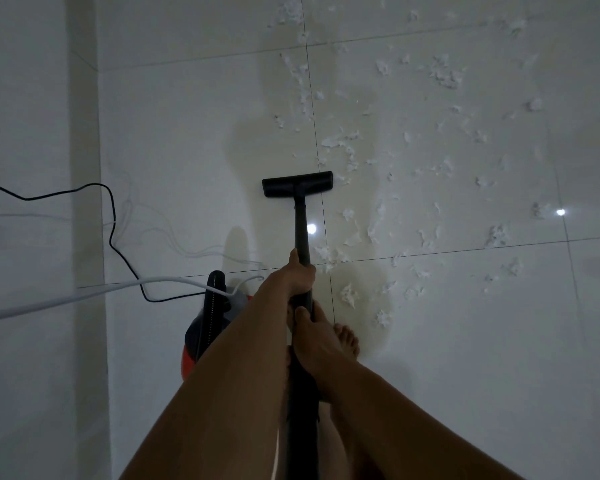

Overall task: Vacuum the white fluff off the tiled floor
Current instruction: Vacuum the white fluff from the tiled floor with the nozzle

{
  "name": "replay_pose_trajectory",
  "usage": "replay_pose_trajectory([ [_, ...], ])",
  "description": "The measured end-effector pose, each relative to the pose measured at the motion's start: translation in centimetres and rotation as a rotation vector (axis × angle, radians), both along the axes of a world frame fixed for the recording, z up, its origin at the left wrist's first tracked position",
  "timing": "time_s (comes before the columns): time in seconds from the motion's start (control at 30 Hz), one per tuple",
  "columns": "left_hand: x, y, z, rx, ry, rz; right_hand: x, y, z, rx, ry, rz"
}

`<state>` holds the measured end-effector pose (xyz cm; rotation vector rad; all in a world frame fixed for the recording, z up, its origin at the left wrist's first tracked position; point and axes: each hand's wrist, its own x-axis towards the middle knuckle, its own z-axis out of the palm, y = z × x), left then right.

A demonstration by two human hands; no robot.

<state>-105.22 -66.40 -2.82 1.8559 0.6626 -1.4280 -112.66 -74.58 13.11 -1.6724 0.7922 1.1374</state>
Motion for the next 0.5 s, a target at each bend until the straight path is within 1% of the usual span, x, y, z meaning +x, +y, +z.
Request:
replay_pose_trajectory([
  [0.07,0.4,-0.2,0.2,0.002,-0.002,0.005,0.1,0.3,-0.3,-0.020,0.017,0.002],
  [0.17,1.1,-0.2,0.2,-0.001,-0.001,0.016,0.2,1.0,-1.8,-0.026,-0.020,-0.052],
  [0.23,1.7,-0.1,0.0,-0.006,-0.011,0.011,0.3,1.3,-3.1,-0.009,-0.031,-0.082],
  [0.4,3.4,0.5,-0.3,-0.023,-0.009,0.027,1.9,1.8,-3.8,0.034,-0.037,-0.174],
  [0.5,4.3,0.6,-0.4,-0.030,-0.006,0.035,2.9,1.4,-4.2,0.048,-0.053,-0.166],
])
